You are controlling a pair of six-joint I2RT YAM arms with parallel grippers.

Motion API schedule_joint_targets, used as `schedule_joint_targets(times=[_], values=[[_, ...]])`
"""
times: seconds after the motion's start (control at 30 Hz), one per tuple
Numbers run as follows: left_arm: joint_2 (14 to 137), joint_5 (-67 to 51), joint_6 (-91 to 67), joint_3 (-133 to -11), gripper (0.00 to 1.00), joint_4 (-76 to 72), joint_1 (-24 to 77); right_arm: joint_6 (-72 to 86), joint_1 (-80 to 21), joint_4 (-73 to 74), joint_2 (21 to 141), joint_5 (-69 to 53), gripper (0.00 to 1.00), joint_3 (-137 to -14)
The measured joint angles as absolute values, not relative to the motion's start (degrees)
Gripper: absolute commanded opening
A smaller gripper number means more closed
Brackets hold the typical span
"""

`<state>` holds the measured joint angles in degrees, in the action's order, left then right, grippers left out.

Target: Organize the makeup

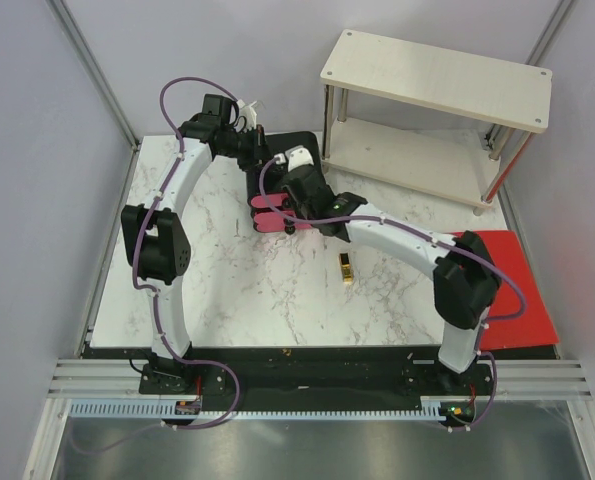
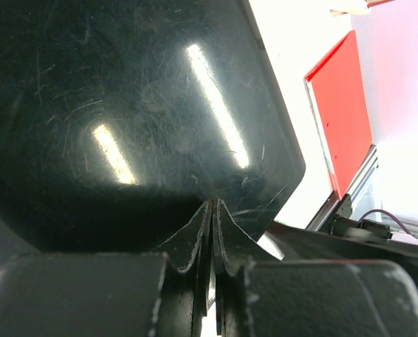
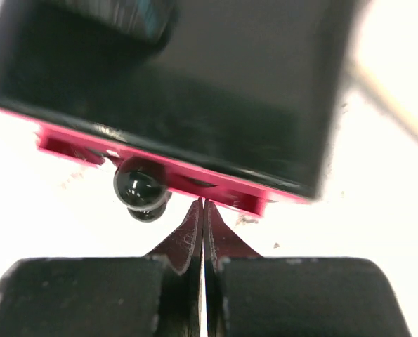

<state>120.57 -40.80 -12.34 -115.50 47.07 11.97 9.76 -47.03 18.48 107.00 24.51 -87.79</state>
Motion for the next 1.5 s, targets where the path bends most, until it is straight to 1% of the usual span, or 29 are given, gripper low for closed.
schedule_joint_targets(times=[0.13,0.2,0.27,0.33,0.47,0.53,0.67,0.83,0.93,1.1,1.33,1.5], values=[[120.6,-40.8,-12.3,-115.5,0.09,47.1,12.0,11.9,-46.1,17.9,99.9,25.0,0.00,-86.4],[120.6,-40.8,-12.3,-115.5,0.09,47.1,12.0,14.6,-44.6,18.4,97.3,23.0,0.00,-86.3],[120.6,-40.8,-12.3,-115.5,0.09,47.1,12.0,17.8,-41.8,18.7,95.6,18.4,0.00,-85.6],[120.6,-40.8,-12.3,-115.5,0.09,47.1,12.0,22.7,-36.7,17.5,94.8,10.7,0.00,-82.8],[120.6,-40.8,-12.3,-115.5,0.09,47.1,12.0,35.0,-26.0,12.0,96.0,-4.5,0.00,-72.4],[120.6,-40.8,-12.3,-115.4,0.09,47.1,12.0,40.6,-23.4,8.6,97.8,-10.0,0.00,-67.9],[120.6,-40.8,-12.3,-115.4,0.09,47.1,12.0,50.4,-23.2,1.8,102.0,-19.9,0.00,-63.5],[120.6,-40.8,-12.3,-115.3,0.09,47.1,12.0,56.2,-24.2,-5.6,104.1,-27.7,0.00,-63.5],[120.6,-40.8,-12.3,-115.3,0.09,47.1,12.0,58.9,-24.1,-9.5,105.9,-30.4,0.00,-63.5],[120.6,-40.9,-12.3,-115.3,0.09,47.1,12.0,61.6,-24.1,-13.0,108.7,-31.4,0.00,-63.5],[120.6,-40.8,-12.3,-115.3,0.09,47.1,12.0,63.4,-24.1,-14.3,112.2,-30.9,0.00,-65.4],[120.3,-40.8,-12.3,-115.0,0.09,47.1,12.0,64.3,-24.5,-14.1,112.6,-31.3,0.00,-65.9]])
